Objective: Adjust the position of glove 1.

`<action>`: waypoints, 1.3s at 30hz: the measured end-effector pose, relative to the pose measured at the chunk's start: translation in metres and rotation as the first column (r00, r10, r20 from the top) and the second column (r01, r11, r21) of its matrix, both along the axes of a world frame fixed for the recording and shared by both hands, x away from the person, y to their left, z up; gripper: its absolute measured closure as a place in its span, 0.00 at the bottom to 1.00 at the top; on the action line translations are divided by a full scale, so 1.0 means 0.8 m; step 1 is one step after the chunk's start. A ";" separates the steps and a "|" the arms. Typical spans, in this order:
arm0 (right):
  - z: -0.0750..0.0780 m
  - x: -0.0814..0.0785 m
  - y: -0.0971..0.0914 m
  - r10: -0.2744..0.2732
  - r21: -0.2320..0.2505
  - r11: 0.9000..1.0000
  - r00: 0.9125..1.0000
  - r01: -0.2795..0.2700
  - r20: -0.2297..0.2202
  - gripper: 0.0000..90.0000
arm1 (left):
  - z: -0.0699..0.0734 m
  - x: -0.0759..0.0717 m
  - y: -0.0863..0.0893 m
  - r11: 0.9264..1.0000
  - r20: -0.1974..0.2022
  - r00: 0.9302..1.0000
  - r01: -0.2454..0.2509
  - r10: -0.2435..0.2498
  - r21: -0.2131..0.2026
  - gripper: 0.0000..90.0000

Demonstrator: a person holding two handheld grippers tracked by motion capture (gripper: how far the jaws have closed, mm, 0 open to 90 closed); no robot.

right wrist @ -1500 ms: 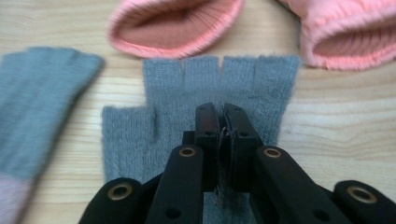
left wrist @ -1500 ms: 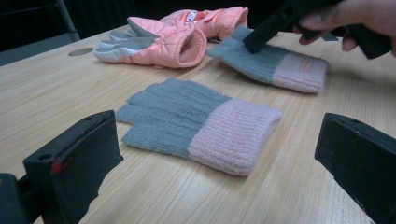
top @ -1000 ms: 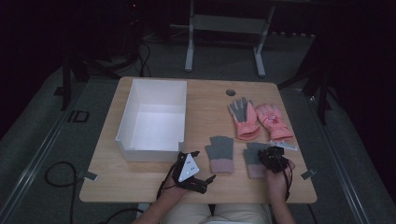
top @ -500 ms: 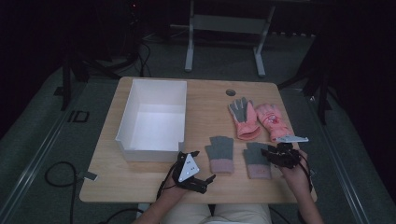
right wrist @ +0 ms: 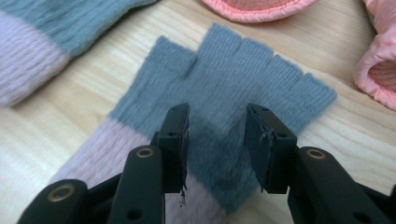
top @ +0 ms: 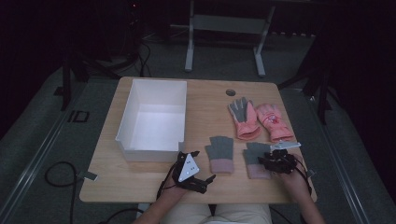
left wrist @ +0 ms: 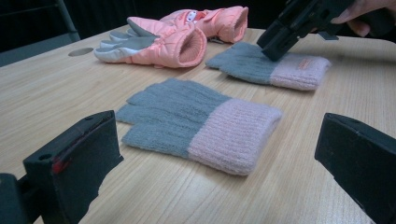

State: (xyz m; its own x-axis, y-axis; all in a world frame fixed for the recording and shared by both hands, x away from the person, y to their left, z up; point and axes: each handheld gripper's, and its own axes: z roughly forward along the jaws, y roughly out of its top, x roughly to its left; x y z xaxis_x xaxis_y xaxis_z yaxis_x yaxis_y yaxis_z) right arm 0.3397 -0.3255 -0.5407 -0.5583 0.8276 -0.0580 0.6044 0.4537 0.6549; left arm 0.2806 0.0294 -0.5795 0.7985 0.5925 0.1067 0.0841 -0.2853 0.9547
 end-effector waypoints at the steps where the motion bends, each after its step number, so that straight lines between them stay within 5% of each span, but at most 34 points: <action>1: -0.001 0.002 0.001 -0.009 -0.005 1.000 1.000 0.009 0.006 0.67 | 0.000 0.000 0.000 1.000 0.000 1.000 0.000 0.000 0.000 0.00; 7: -0.011 0.010 0.006 -0.038 -0.007 0.999 0.999 0.038 0.007 0.69 | 0.000 0.000 0.000 1.000 0.001 1.000 0.002 -0.002 0.001 0.00; 14: -0.012 0.006 0.014 -0.102 -0.005 0.995 0.995 0.102 0.011 0.89 | 0.000 0.000 0.000 1.000 0.001 1.000 0.003 -0.003 0.000 0.00; 20: -0.007 0.008 0.019 -0.138 -0.011 0.990 0.990 0.138 -0.014 0.94 | 0.000 0.000 0.000 1.000 -0.003 1.000 0.003 -0.003 -0.002 0.00; 25: 0.013 0.005 0.028 -0.160 -0.002 0.987 0.987 0.160 -0.003 0.94 | 0.000 0.001 0.000 1.000 -0.006 1.000 0.003 -0.003 -0.004 0.00; 31: 0.057 0.005 0.052 -0.163 0.069 0.985 0.985 0.159 0.049 0.94 | 0.000 0.000 0.000 1.000 -0.004 1.000 0.006 -0.006 -0.002 0.00; 39: 0.082 0.012 0.115 -0.078 0.125 0.990 0.994 0.068 0.072 0.94 | 0.000 0.001 0.000 1.000 -0.006 1.000 0.009 -0.010 -0.004 0.00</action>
State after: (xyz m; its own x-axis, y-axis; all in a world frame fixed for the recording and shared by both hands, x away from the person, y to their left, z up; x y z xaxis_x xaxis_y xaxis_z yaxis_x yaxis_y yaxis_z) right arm 0.3489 -0.2333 -0.4754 -0.4941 0.8694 0.0054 0.5789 0.3244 0.7481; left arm 0.2813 0.0297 -0.5794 0.8047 0.5852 0.0997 0.0870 -0.2824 0.9553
